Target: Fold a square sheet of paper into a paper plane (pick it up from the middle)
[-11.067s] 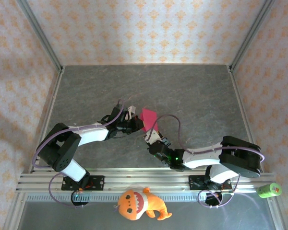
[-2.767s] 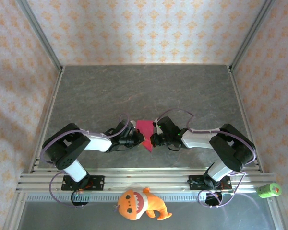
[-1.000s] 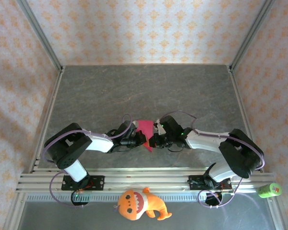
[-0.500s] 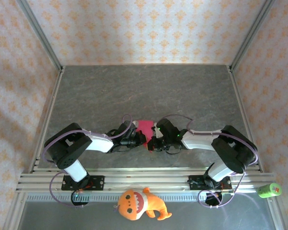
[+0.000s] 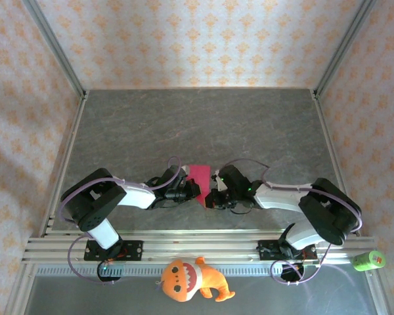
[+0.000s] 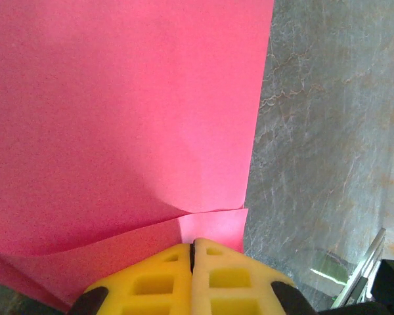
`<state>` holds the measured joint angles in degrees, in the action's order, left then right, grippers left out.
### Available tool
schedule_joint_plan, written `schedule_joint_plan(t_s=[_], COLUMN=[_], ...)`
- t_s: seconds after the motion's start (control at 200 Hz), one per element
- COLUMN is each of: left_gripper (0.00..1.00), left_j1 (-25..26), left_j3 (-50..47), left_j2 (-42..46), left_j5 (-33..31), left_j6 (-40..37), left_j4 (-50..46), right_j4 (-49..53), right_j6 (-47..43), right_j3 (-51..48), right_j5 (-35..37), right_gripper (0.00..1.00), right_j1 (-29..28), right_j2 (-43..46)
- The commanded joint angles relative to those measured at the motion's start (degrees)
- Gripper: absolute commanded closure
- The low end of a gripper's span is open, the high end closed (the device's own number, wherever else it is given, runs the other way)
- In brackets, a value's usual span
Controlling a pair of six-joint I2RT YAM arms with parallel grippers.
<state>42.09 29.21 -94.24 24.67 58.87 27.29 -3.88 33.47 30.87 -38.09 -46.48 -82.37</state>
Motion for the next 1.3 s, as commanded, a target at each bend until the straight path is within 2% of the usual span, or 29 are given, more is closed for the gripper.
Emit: schedule_joint_plan(t_s=[0.0, 0.18, 0.315, 0.606, 0.816, 0.906, 0.971, 1.161, 1.291], left_gripper=[1.0, 1.0, 1.0, 1.0, 1.0, 1.0, 1.0, 1.0, 1.0], left_j1=[0.33, 0.37, 0.36, 0.36, 0.34, 0.38, 0.34, 0.36, 0.32], left_j3=[0.14, -0.08, -0.37, -0.12, 0.4, 0.67, 0.56, 0.97, 1.37], left_j2=[-1.48, -1.54, -1.1, -1.55, -1.83, -1.78, -1.7, -1.65, -1.54], left_j5=[-2.12, -1.99, -2.21, -2.27, -2.04, -2.11, -2.25, -1.98, -1.99], left_j6=[-0.97, -0.95, -0.95, -1.24, -1.19, -1.39, -1.3, -1.29, -1.65], left_j4=[-3.7, -3.47, -3.66, -4.19, -4.02, -4.49, -4.35, -4.4, -5.01], right_j4=[-2.48, -5.84, -3.53, -2.38, -2.63, -3.86, -4.4, -7.03, -4.39], right_j6=[2.49, 3.45, 1.97, 0.41, 2.78, 3.69, 5.17, 6.23, 5.42], right_j3=[1.79, 3.66, 2.25, -7.26, -3.43, -1.48, -0.55, 1.47, -0.64], right_j5=[-0.67, -0.21, 1.16, -2.22, -2.54, -0.07, 2.09, 1.2, 2.53], right_gripper=[1.0, 1.0, 1.0, 1.0, 1.0, 1.0, 1.0, 1.0, 1.0], right_j1=[-1.0, -2.62, -2.69, -2.04, -1.42, -1.26, -0.54, 0.29, 0.84], right_j2=[0.61, -5.25, -6.83, -0.94, 4.12, 4.85, 3.12, -6.14, -7.18])
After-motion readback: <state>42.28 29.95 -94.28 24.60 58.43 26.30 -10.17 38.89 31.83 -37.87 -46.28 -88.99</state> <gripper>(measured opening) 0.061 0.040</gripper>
